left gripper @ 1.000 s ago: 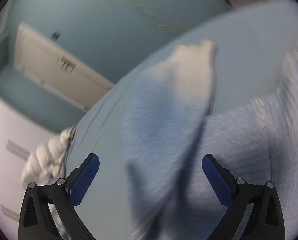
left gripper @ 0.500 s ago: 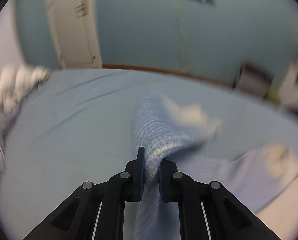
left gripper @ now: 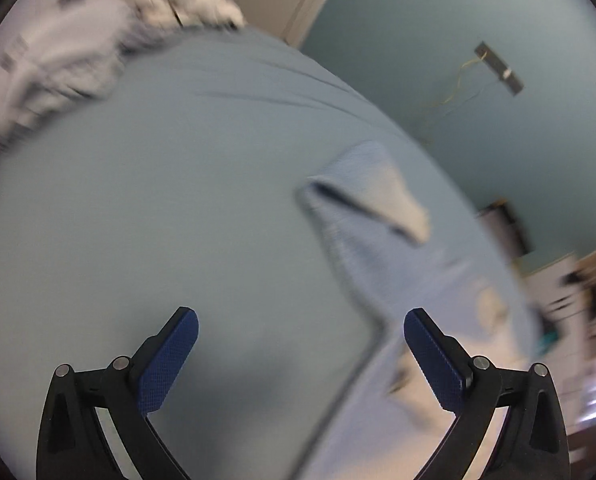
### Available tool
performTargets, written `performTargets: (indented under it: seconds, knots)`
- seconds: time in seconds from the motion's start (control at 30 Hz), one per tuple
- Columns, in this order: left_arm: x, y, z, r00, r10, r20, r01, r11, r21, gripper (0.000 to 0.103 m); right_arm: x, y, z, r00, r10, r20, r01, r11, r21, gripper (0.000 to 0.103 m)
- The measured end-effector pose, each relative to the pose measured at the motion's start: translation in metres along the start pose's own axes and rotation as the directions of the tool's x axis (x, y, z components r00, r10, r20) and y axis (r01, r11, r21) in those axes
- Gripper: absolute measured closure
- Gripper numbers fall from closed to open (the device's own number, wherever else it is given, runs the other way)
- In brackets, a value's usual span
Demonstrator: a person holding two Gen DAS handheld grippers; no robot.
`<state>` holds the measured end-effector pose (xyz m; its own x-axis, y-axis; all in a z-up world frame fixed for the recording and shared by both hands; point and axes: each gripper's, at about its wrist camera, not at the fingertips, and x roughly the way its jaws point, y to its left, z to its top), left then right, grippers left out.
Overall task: Fold small clothes
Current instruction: 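Lift the blue sleeve with the left gripper and swing it over the sweater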
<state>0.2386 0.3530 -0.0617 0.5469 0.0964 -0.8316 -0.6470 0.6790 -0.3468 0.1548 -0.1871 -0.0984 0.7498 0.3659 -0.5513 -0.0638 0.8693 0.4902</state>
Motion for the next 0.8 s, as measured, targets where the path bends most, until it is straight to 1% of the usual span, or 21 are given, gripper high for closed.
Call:
performTargets:
  seconds: [0.07,0.1,0.13,0.2,0.23,0.27,0.3,0.4,0.43,0.47,0.5,0.53,0.6,0.63,0.67,0.73,0.77,0.8]
  knots:
    - [-0.019,0.001,-0.036,0.995,0.087,0.044,-0.089,0.995,0.037,0.0,0.006,0.002,0.002,0.999,-0.028,-0.044,0.028,1.0,-0.005,0.001]
    - [-0.024,0.005,-0.046,0.994,0.098,0.053,-0.1,0.994,0.042,0.0,0.01,0.003,0.003,0.996,-0.052,-0.079,0.052,0.999,-0.009,0.001]
    - [-0.025,0.005,-0.058,0.993,0.097,0.06,-0.101,0.994,0.052,0.0,0.012,0.002,0.004,0.992,-0.07,-0.108,0.07,0.998,-0.009,0.001]
    - [-0.029,0.002,-0.08,0.996,0.066,0.063,-0.073,0.992,0.107,0.0,0.01,0.004,0.008,0.984,-0.104,-0.141,0.104,0.995,-0.008,0.001]
    - [-0.031,0.002,-0.086,0.996,0.056,0.064,-0.064,0.989,0.13,0.0,0.007,0.009,0.014,0.976,-0.146,-0.162,0.144,0.989,-0.021,0.001]
    - [-0.029,-0.001,-0.091,0.997,0.048,0.064,-0.058,0.983,0.173,0.0,0.006,0.014,0.022,0.968,-0.177,-0.177,0.173,0.984,-0.033,0.001]
    - [-0.025,-0.001,-0.097,0.997,0.044,0.067,-0.056,0.979,0.195,0.0,0.004,0.022,0.033,0.964,-0.192,-0.183,0.187,0.981,-0.044,0.001]
    - [-0.019,-0.005,-0.095,0.994,0.065,0.089,-0.084,0.97,0.229,0.0,0.011,0.062,0.081,0.977,-0.139,-0.164,0.134,0.99,-0.044,0.001]
    - [-0.017,-0.005,-0.094,0.993,0.071,0.094,-0.091,0.967,0.238,0.0,0.027,0.085,0.1,0.973,-0.108,-0.202,0.101,0.994,-0.045,0.001]
    - [-0.015,-0.006,-0.091,0.991,0.084,0.104,-0.109,0.961,0.256,0.0,0.044,0.105,0.112,0.964,-0.07,-0.256,0.062,0.997,-0.04,0.001]
    - [-0.016,-0.005,-0.091,0.989,0.098,0.111,-0.126,0.953,0.276,0.0,0.075,0.132,0.126,0.936,0.0,-0.351,-0.007,1.0,-0.019,0.001]
    - [-0.013,-0.006,-0.089,0.987,0.11,0.117,-0.14,0.944,0.299,0.0,0.1,0.151,0.132,0.906,0.053,-0.42,-0.055,0.998,0.008,0.001]
    - [-0.007,-0.008,-0.087,0.98,0.146,0.137,-0.185,0.92,0.345,0.0,0.157,0.186,0.141,0.825,0.148,-0.545,-0.125,0.989,0.08,0.001]
    - [-0.002,-0.009,-0.086,0.977,0.166,0.137,-0.205,0.908,0.364,0.0,0.186,0.202,0.144,0.797,0.189,-0.574,-0.137,0.982,0.134,0.001]
    - [0.001,-0.009,-0.086,0.976,0.175,0.129,-0.212,0.901,0.378,0.0,0.213,0.216,0.145,0.774,0.226,-0.592,-0.142,0.972,0.185,0.002]
    - [0.009,-0.01,-0.089,0.974,0.191,0.122,-0.225,0.887,0.403,0.0,0.271,0.243,0.144,0.728,0.324,-0.604,-0.169,0.939,0.3,0.018]
    - [0.013,-0.01,-0.09,0.972,0.203,0.12,-0.234,0.882,0.409,0.0,0.294,0.255,0.141,0.709,0.361,-0.606,-0.183,0.924,0.336,0.021]
    - [0.016,-0.011,-0.091,0.972,0.206,0.116,-0.235,0.883,0.406,0.0,0.319,0.267,0.138,0.696,0.377,-0.611,-0.187,0.917,0.352,0.021]
